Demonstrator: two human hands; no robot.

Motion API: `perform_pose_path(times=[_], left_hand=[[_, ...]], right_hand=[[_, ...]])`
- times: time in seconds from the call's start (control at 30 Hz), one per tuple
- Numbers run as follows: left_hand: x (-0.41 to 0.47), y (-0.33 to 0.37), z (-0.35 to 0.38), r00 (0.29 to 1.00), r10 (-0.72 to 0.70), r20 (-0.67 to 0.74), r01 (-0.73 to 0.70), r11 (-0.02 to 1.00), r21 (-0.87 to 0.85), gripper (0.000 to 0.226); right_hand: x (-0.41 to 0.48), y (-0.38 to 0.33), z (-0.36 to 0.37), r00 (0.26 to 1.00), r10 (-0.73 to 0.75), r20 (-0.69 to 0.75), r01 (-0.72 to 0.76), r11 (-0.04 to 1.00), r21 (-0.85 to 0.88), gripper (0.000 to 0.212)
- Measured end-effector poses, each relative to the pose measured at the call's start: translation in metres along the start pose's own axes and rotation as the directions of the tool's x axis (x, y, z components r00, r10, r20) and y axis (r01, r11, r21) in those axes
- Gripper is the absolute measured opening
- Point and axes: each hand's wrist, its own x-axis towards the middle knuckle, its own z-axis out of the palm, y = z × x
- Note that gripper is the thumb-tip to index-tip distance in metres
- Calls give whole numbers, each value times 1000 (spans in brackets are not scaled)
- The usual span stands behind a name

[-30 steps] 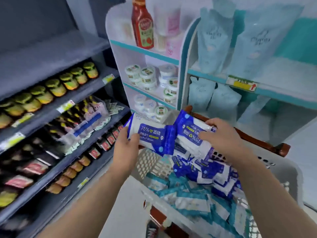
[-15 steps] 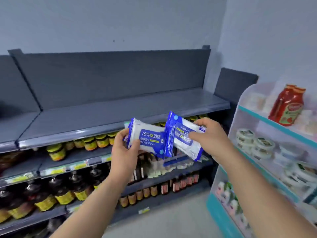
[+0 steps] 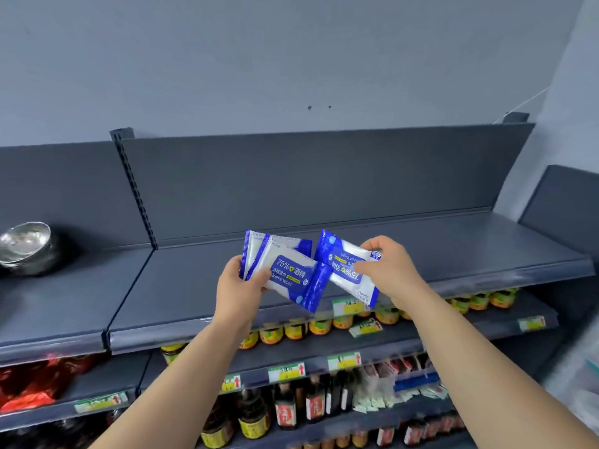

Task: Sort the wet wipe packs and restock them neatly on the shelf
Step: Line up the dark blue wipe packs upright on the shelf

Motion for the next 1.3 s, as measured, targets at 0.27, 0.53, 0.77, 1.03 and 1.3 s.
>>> perform_pose_path(times=[0.27, 0.53, 0.77, 1.03, 1.3], left_hand=[[128, -44, 19, 990, -113, -89, 107, 992, -65, 16], [217, -81, 43, 972, -217, -86, 201, 965, -167, 14], [252, -85, 49, 973, -231, 2, 217, 914, -343, 17], [279, -67, 31, 971, -227, 75, 235, 847, -476, 18], [296, -74, 24, 975, -200, 100, 221, 926, -306, 21]], right_hand=[[149, 31, 48, 989, 90, 119, -88, 996, -26, 25], [256, 54, 77, 928, 205, 309, -65, 911, -408, 24], [275, 27, 118, 881, -34, 472, 176, 949, -260, 35], [298, 16, 131, 917, -106, 385, 170, 976, -136, 11], [319, 10, 133, 876, -76, 476, 125, 990, -72, 20]])
